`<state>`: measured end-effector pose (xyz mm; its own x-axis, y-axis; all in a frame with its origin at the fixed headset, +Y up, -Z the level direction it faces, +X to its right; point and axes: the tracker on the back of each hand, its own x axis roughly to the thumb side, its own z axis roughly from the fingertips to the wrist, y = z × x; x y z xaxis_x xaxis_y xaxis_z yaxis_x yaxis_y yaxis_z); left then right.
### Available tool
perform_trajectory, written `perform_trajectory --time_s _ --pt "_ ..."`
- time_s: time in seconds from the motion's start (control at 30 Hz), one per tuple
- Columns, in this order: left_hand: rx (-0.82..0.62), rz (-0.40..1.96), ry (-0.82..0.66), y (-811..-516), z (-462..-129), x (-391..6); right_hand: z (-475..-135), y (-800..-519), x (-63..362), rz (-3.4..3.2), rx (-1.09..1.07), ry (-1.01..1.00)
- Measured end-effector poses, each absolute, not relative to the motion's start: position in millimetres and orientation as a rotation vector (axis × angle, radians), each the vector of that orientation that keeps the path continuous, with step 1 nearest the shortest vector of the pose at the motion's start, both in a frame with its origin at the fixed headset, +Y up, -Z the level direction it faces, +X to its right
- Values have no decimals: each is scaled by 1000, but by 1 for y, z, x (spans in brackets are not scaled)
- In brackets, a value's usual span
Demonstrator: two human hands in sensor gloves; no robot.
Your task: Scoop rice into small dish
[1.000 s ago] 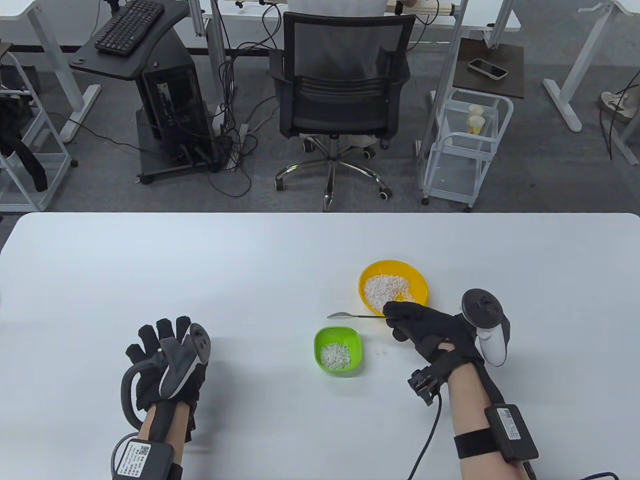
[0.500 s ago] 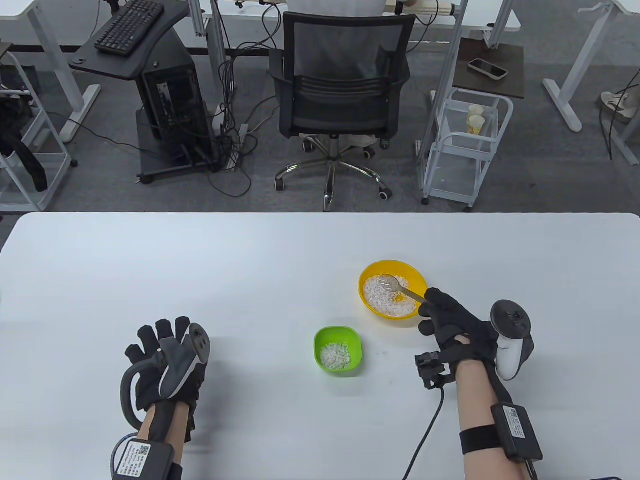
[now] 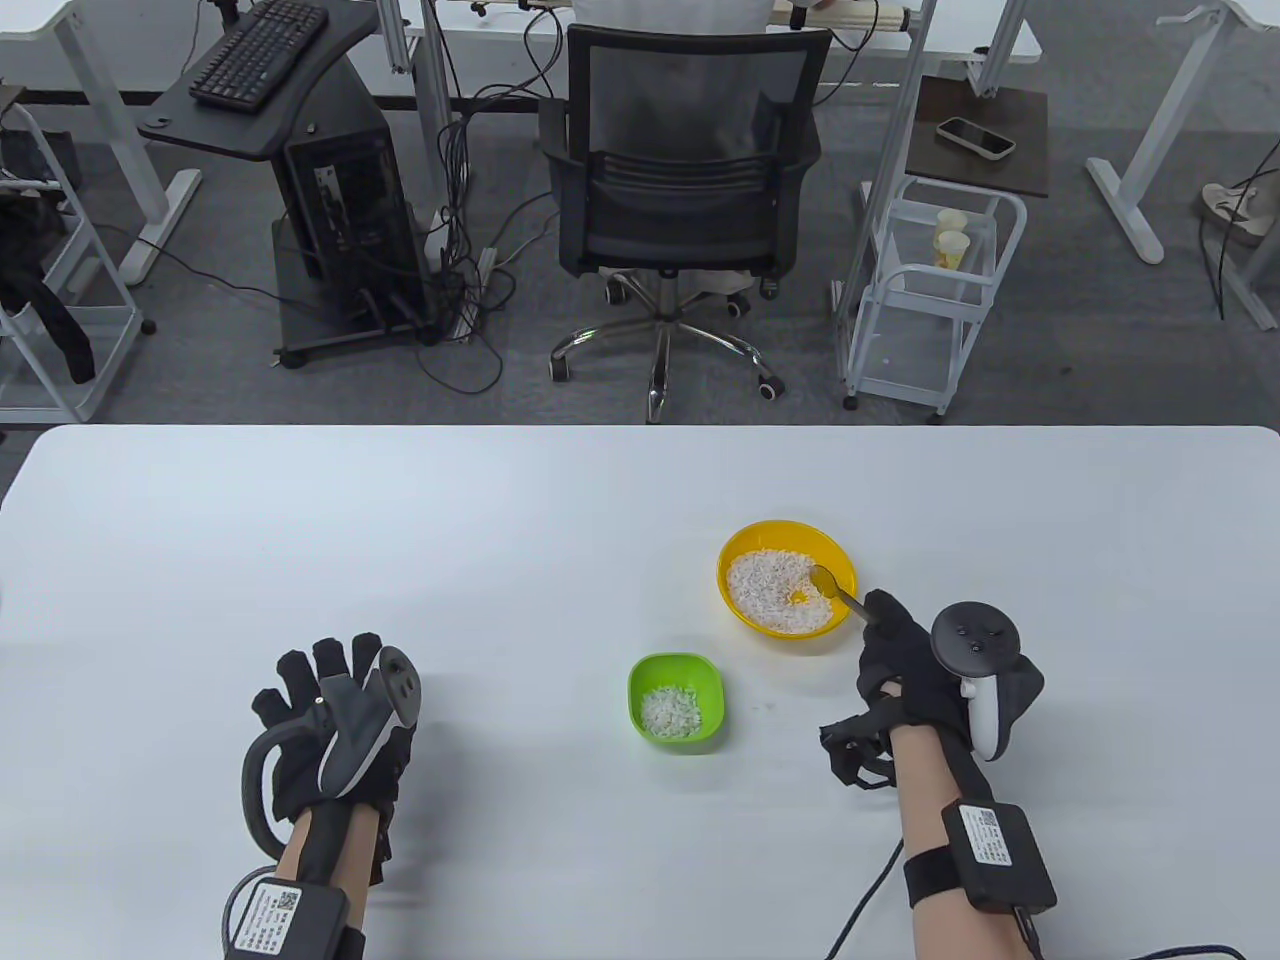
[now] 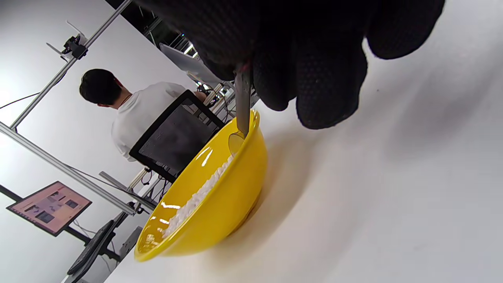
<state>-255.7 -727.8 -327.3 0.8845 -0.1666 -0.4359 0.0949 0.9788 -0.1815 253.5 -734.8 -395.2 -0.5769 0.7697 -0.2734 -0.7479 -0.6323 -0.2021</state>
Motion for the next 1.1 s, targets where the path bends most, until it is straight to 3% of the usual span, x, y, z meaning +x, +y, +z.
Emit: perform_trajectory --time_s 0.33,0.7,1.1 --pt "-158 -136 466 -728 -327 -255 -395 -756 249 1739 -403 44" --pt "-158 -137 465 -728 -327 -255 -391 -754 260 1616 -501 10" --pt "-157 -134 465 -728 -327 -256 -387 -740 277 1463 -465 -34"
